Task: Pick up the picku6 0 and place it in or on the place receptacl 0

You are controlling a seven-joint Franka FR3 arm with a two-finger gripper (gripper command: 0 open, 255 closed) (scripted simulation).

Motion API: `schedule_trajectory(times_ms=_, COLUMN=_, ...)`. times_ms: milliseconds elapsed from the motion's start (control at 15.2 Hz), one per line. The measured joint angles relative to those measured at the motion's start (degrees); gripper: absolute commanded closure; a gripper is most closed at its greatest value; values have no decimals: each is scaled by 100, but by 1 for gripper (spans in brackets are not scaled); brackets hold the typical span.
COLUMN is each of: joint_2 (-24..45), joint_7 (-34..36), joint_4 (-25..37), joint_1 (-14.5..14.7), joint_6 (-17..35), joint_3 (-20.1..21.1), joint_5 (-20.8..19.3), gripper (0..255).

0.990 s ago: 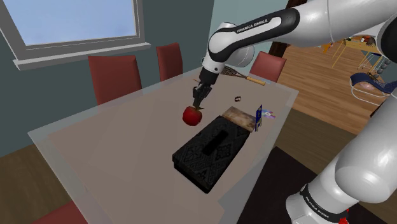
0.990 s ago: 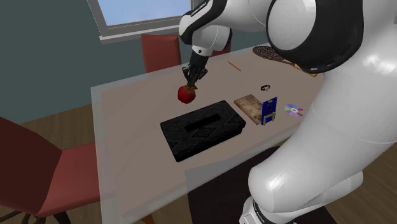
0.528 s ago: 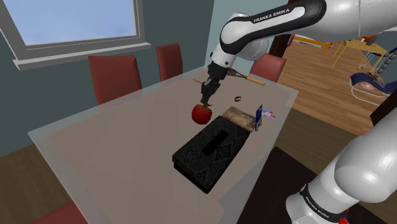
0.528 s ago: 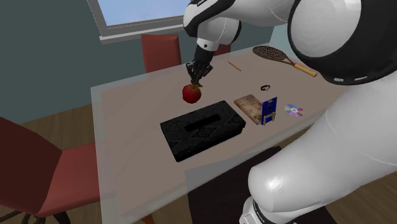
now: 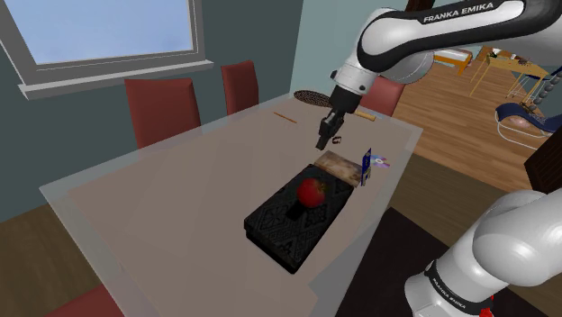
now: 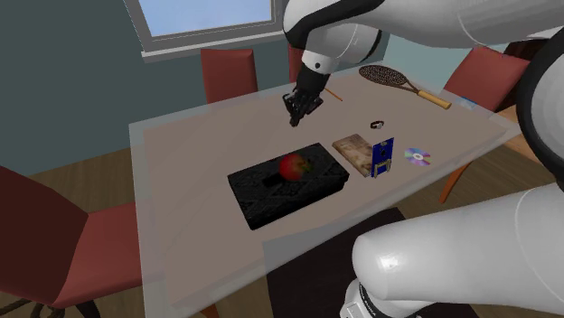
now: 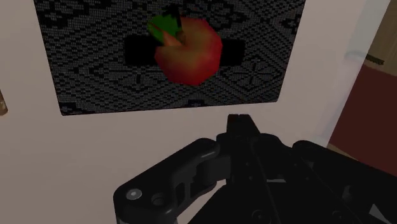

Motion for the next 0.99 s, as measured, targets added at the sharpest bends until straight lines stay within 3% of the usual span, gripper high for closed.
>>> schedule_trajectory(times_ms=66, joint_2=-7, joint_7=0, joint_4=0, joint_1=0, joint_6=-2, joint_3=0, joint_5=0, gripper=0)
schedule_trajectory(times_ms=726, joint_2=-86, joint_7=-1260, joint_4=-1325, joint_1=-78, joint_6=979, joint_3=-333, joint_5=-2, gripper=0)
schedule_trajectory(times_ms=990, joint_2=65, joint_7=-1509, joint_4=-1568, joint_1=-52, joint_6=1343, joint_3=-365, joint_5=69, gripper=0)
